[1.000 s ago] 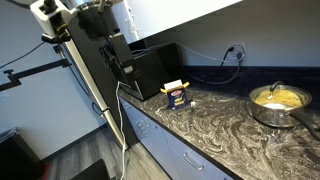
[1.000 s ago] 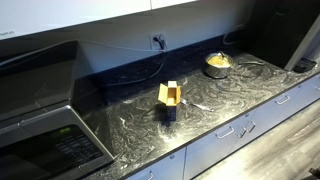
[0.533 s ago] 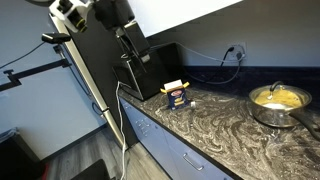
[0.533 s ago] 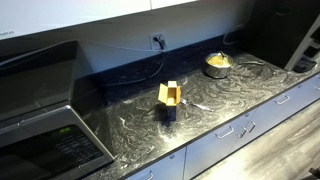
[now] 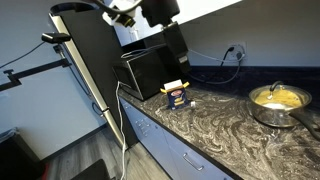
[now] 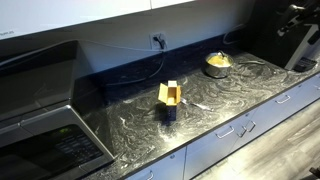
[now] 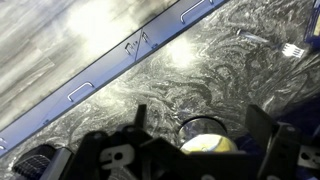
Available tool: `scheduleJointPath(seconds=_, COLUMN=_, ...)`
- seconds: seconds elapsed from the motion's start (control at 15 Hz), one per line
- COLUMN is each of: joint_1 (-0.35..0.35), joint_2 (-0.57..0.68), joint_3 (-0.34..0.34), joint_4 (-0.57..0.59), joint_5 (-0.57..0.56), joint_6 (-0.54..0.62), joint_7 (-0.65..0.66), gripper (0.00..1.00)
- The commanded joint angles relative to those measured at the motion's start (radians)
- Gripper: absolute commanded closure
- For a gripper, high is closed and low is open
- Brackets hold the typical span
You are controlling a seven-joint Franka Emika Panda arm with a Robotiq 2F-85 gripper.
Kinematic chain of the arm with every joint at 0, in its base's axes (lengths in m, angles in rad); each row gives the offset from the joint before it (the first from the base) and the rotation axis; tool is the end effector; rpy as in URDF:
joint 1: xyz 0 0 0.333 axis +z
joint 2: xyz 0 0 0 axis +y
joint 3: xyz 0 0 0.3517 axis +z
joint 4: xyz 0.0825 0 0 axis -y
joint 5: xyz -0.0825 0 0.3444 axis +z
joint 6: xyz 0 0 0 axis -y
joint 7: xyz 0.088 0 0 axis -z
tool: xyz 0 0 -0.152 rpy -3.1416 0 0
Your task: Move the pot closer to the fork then remove the lid from the pot
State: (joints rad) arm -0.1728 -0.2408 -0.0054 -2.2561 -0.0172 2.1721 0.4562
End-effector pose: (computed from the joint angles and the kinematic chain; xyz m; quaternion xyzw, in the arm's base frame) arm 0.4459 -0.0818 0.4842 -0.9485 0.3068 -0.0785 0.0041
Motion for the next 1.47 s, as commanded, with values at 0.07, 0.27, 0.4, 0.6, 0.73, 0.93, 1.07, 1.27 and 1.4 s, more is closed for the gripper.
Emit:
scheduleJointPath(seconds=0.07, joint_1=-0.024, joint_2=0.228, joint_3=-0.052, joint_4=0.187, joint_5=0.007, joint_6=-0.009, joint_7=0.174, gripper=0.0)
scheduleJointPath(seconds=0.27, joint_1=-0.023, joint_2=0.352, joint_3=-0.114, joint_4=0.283, joint_5=0.04, joint_6=-0.016, joint_7=0.258, gripper=0.0)
scheduleJointPath(seconds=0.4, joint_1=-0.024, joint_2=0.426, joint_3=-0.151, joint_4=0.336, joint_5=0.066, joint_6=-0.011, joint_7=0.314, gripper=0.0)
scheduleJointPath(seconds=0.6, joint_1=-0.025, joint_2=0.509, joint_3=-0.193, joint_4=0.396, joint_5=0.127, joint_6=-0.02, joint_7=0.405, gripper=0.0)
scheduleJointPath(seconds=0.73, joint_1=-0.016, joint_2=0.486, joint_3=-0.201, joint_4=0.355, joint_5=0.107, joint_6=-0.002, joint_7=0.356, gripper=0.0)
scheduleJointPath(seconds=0.93, joint_1=-0.016, joint_2=0.516, joint_3=-0.206, joint_4=0.382, joint_5=0.119, joint_6=-0.003, joint_7=0.373, gripper=0.0)
scheduleJointPath(seconds=1.07, joint_1=-0.018, joint_2=0.521, joint_3=-0.208, joint_4=0.401, joint_5=0.14, joint_6=-0.011, joint_7=0.408, gripper=0.0)
scheduleJointPath(seconds=1.27, joint_1=-0.05, joint_2=0.595, joint_3=-0.215, joint_4=0.491, joint_5=0.272, joint_6=-0.043, joint_7=0.476, gripper=0.0)
scheduleJointPath(seconds=1.4, joint_1=-0.069, joint_2=0.643, joint_3=-0.219, joint_4=0.539, joint_5=0.343, joint_6=-0.045, joint_7=0.518, gripper=0.0)
